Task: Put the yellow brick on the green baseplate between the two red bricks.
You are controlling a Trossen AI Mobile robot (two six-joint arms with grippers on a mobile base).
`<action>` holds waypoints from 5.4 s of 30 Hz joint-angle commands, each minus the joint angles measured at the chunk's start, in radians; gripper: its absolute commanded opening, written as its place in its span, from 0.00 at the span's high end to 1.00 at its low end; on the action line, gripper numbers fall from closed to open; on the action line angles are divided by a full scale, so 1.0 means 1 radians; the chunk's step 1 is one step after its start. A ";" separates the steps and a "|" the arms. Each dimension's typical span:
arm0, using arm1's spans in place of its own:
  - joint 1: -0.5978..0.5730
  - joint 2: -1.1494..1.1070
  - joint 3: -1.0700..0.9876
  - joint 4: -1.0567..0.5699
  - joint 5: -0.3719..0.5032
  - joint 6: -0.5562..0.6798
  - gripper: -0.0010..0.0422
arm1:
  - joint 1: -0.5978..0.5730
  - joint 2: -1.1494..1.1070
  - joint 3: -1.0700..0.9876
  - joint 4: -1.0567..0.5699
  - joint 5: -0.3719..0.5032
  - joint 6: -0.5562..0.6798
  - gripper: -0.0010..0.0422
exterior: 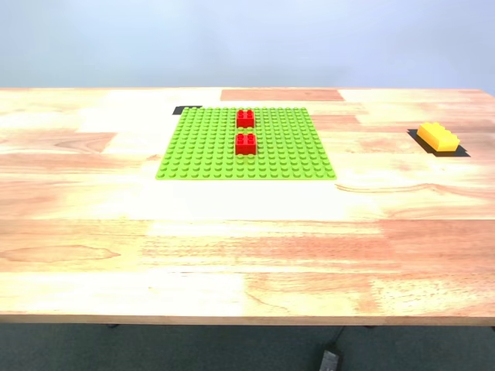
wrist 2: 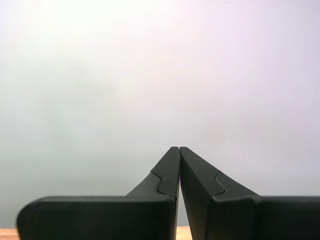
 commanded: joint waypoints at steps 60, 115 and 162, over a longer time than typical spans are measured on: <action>0.000 -0.083 0.579 -1.460 0.707 0.625 0.98 | 0.033 0.650 0.922 -1.693 0.005 -0.088 0.13; 0.000 -0.097 0.579 -1.461 0.707 0.625 0.98 | 0.036 0.818 0.571 -1.302 -0.020 -0.098 0.71; -0.002 -0.109 0.579 -1.481 0.715 0.584 0.98 | 0.726 1.184 1.350 -1.568 -0.026 -0.822 0.88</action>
